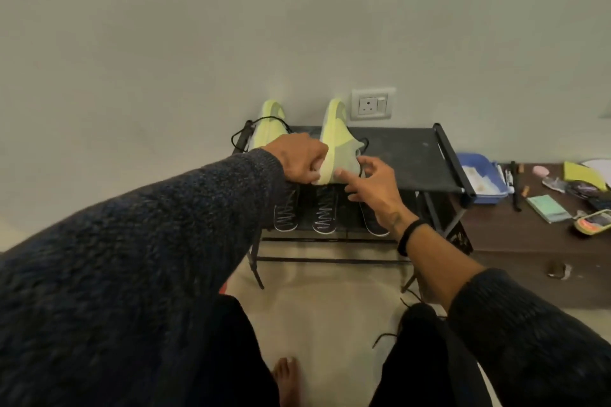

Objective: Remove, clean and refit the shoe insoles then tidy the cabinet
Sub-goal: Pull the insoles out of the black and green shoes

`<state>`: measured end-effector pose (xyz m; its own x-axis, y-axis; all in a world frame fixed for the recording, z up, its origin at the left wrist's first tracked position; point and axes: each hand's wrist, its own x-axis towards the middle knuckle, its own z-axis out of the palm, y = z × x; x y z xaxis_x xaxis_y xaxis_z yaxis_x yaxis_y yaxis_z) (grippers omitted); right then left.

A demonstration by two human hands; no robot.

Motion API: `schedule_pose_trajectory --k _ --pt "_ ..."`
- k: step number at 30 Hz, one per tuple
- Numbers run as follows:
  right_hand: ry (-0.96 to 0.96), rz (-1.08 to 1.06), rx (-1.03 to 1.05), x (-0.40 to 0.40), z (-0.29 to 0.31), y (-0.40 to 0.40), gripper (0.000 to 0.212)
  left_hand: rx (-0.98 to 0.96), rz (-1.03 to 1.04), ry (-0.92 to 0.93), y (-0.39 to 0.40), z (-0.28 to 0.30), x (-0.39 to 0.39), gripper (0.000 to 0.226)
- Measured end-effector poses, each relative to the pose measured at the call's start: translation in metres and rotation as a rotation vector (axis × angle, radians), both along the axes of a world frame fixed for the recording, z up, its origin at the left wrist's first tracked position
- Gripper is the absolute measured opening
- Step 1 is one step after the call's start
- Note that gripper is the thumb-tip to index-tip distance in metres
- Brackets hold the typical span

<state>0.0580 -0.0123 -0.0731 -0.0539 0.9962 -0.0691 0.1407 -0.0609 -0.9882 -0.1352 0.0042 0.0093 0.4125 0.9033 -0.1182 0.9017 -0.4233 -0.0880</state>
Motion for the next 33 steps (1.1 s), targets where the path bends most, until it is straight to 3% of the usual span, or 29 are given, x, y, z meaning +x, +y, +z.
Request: schedule_pose_trajectory --k 2,6,9,12,16,19,21,24,28,33 --pt "0.084 0.039 -0.051 0.0 -0.001 0.007 0.064 -0.106 0.024 0.025 0.016 0.01 0.005 0.034" --pt "0.229 0.105 -0.132 0.003 -0.014 0.018 0.062 -0.529 0.182 0.003 0.046 0.04 0.019 0.034" --pt "0.224 0.127 -0.13 0.004 -0.018 0.018 0.061 -0.659 0.28 0.111 0.059 0.055 0.02 0.032" --pt "0.216 0.131 -0.125 0.004 -0.02 0.018 0.056 -0.679 0.321 0.311 0.057 0.048 0.011 0.073" --pt "0.212 0.154 -0.127 0.003 -0.016 0.02 0.056 -0.395 0.109 0.571 0.035 0.025 0.004 0.082" --pt "0.226 0.177 -0.134 0.004 -0.014 0.018 0.055 -0.136 -0.012 0.598 0.014 0.006 0.0 0.04" --pt "0.233 0.2 -0.103 0.003 -0.01 0.016 0.051 -0.009 -0.006 0.523 0.004 -0.002 -0.01 0.022" --pt "0.166 0.2 0.003 -0.002 0.004 0.011 0.051 0.12 0.042 0.327 -0.005 0.0 -0.034 0.022" --pt "-0.187 0.182 0.196 -0.02 0.028 0.005 0.062 0.181 0.135 0.011 -0.032 0.012 -0.067 0.033" --pt "-0.571 0.177 0.497 -0.042 0.063 -0.027 0.056 0.373 0.141 -0.235 -0.091 0.02 -0.09 0.032"
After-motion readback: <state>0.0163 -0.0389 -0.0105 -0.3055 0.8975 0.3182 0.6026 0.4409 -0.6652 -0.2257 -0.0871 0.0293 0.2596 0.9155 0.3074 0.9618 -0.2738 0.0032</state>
